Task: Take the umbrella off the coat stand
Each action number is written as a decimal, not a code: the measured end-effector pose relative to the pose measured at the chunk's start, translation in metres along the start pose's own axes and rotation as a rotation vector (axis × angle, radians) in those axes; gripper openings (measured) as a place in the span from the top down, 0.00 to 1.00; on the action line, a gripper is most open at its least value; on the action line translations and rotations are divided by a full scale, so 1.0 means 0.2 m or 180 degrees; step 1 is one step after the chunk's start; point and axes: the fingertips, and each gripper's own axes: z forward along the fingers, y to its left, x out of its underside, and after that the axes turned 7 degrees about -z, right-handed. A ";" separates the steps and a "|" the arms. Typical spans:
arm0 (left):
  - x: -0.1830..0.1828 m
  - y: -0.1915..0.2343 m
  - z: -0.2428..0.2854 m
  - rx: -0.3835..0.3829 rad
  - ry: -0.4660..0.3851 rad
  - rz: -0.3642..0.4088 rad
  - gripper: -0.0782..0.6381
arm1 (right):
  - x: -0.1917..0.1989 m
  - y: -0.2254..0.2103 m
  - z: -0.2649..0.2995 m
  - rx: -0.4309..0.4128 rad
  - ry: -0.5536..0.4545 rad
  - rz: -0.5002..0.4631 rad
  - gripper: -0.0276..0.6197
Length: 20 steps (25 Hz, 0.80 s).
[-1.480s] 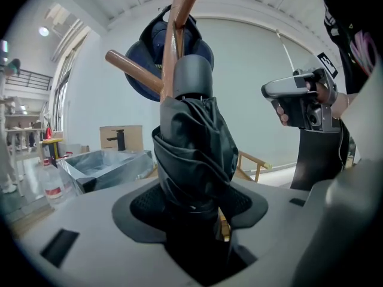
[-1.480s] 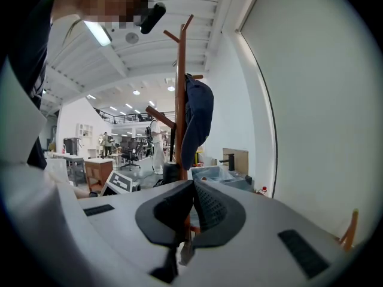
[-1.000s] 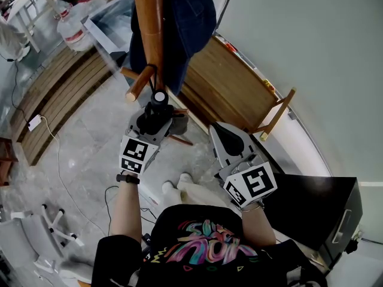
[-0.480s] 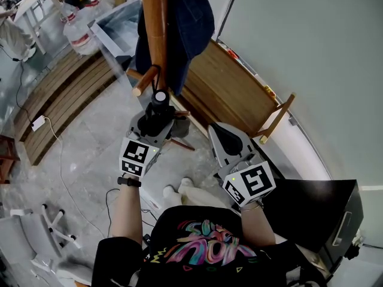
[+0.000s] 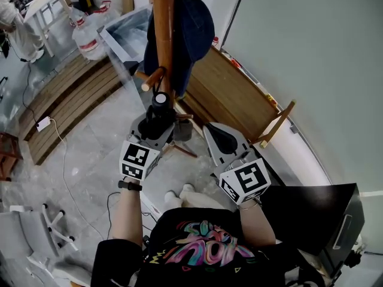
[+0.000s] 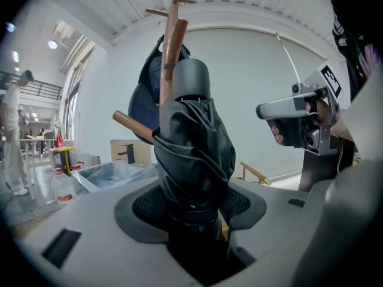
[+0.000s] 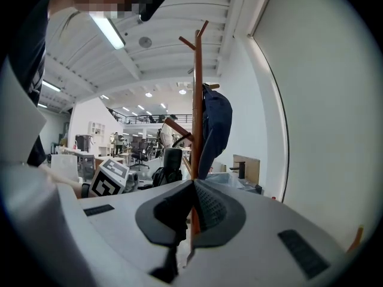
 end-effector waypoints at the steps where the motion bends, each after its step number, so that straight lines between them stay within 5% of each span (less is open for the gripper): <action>1: -0.02 0.00 -0.01 -0.0008 -0.0017 0.0002 0.54 | 0.00 0.01 0.00 -0.0006 -0.0001 -0.0004 0.93; 20: -0.32 -0.07 -0.49 -0.0363 -0.0328 -0.0059 0.54 | -0.17 0.20 -0.02 -0.0231 -0.0231 -0.0121 0.93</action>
